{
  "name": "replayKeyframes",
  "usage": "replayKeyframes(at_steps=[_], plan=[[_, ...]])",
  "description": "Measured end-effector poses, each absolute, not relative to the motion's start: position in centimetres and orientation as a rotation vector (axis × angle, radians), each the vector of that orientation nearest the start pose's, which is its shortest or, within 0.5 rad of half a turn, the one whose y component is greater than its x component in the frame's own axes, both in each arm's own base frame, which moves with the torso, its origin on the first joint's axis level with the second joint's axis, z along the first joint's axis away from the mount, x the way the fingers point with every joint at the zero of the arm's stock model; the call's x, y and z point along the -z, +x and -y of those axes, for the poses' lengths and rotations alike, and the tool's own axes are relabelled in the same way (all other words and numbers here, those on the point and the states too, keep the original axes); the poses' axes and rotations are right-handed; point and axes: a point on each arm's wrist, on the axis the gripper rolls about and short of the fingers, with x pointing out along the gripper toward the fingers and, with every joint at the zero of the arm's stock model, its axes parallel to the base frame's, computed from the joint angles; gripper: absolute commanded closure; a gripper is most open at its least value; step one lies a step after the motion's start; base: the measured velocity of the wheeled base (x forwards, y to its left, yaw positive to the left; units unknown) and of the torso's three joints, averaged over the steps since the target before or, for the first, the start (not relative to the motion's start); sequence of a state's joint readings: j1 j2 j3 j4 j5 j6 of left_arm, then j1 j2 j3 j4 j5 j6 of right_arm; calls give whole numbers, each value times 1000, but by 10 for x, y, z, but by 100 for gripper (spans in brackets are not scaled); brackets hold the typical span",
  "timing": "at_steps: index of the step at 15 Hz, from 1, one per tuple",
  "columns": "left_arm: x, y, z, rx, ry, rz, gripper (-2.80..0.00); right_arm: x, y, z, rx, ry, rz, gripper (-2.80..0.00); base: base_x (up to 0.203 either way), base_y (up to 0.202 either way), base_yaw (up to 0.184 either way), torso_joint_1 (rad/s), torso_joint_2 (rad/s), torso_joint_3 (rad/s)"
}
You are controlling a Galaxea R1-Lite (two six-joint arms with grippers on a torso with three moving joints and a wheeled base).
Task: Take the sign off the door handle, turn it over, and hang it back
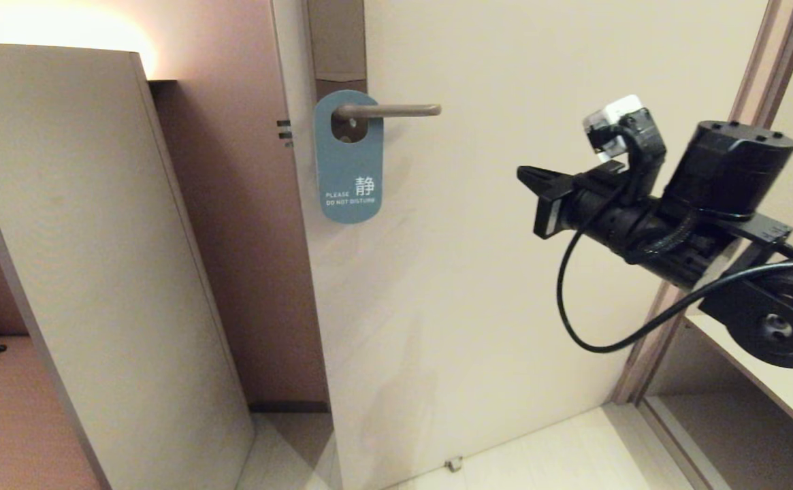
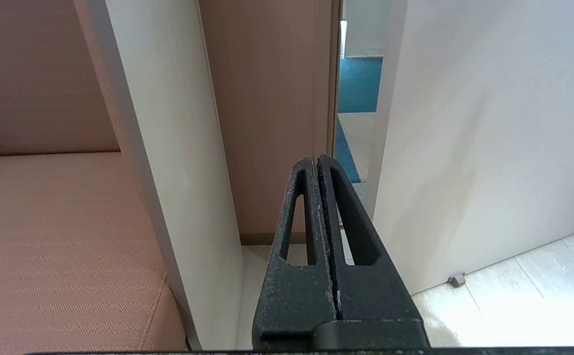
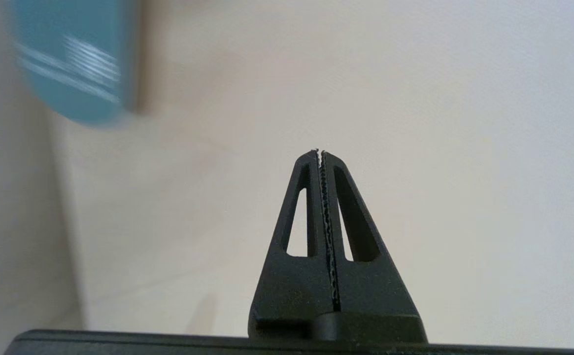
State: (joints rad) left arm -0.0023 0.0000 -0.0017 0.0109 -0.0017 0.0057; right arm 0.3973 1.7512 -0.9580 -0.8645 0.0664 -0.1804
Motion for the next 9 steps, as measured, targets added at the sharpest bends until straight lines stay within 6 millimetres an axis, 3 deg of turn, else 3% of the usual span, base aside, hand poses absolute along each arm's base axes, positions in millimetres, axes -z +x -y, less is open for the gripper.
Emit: replayKeyframes(at_steps=[5,9], plan=[[-75,-23,0,4,6,-9,0,-219,272,-63,-295,-171,33,0,0,0,0,0,0,0],[-75,-23,0,4,6,-9,0,-198,238,-47,-268,-174,-47,0,0,0,0,0,0,0]])
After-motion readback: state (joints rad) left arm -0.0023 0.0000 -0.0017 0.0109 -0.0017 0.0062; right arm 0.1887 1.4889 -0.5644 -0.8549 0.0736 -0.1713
